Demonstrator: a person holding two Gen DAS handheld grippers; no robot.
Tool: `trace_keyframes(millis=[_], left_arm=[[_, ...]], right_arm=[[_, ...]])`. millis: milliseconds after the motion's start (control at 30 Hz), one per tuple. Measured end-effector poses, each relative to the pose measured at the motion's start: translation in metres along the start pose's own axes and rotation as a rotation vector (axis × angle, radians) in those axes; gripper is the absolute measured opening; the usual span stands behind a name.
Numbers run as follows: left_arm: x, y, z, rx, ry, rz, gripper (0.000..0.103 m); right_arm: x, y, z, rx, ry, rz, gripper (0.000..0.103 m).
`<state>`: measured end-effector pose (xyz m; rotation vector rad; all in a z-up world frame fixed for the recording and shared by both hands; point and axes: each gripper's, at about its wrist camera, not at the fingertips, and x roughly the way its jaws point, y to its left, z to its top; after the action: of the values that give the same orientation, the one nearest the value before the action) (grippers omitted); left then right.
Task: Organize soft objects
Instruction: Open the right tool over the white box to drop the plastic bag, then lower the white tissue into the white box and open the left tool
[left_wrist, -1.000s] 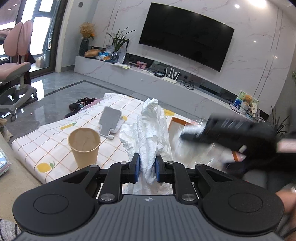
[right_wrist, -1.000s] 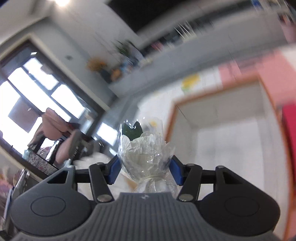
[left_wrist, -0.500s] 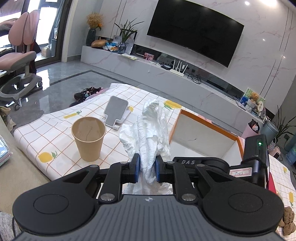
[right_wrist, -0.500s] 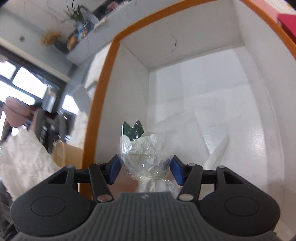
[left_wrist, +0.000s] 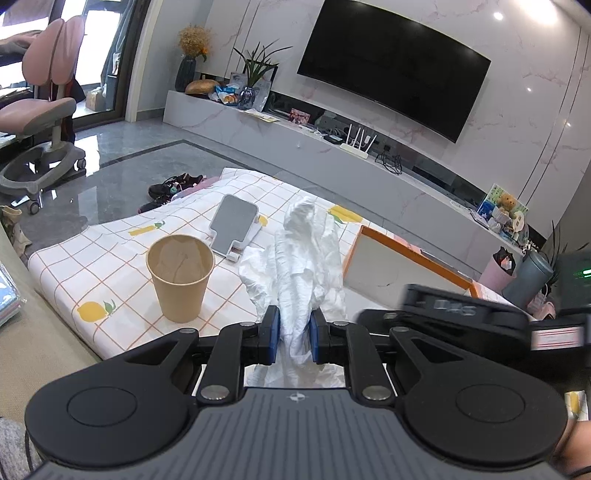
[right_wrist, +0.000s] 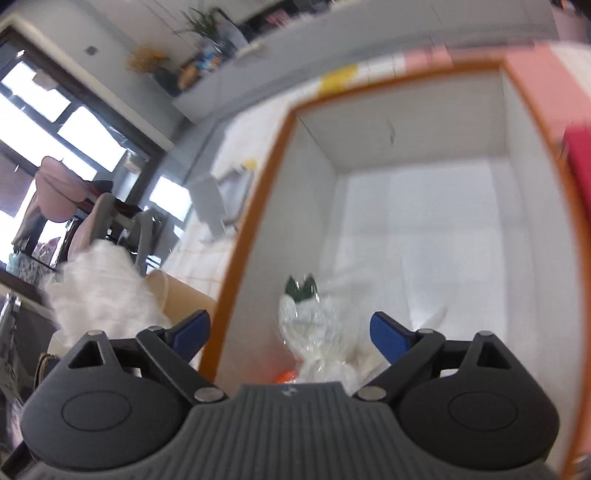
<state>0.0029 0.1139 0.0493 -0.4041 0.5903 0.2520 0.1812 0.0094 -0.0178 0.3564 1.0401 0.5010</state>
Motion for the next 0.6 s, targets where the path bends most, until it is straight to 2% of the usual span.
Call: trace_keyframes(millis=[100,200,367,433,600], left_arm=[[-0.001,0.000,0.000,0.002,-0.002,-0.006,0.018],[-0.002,-0.003,0.000,0.013,-0.001,-0.035,0.018],[-0.008,-0.023,-0.002,0.053,0.006,-0.130,0.018],[-0.008,-0.034,-0.004,0.070,0.010,-0.158,0.018],[0.002,-0.062,-0.016,0.144,0.030,-0.175,0.018]], right_arm=[[-0.025,0.002,-0.001,-0.089,-0.060,-0.061,0.092],[-0.044,-0.001,-0.005,-0.165,-0.083,-0.106,0.092],[-0.074,-0.007,-0.027,-0.301,-0.117,-0.253,0.092],[-0.084,-0.011,-0.034,-0.320,-0.156,-0.307,0.092],[-0.102,-0.031,-0.047,-0.320,-0.207,-0.357,0.093]])
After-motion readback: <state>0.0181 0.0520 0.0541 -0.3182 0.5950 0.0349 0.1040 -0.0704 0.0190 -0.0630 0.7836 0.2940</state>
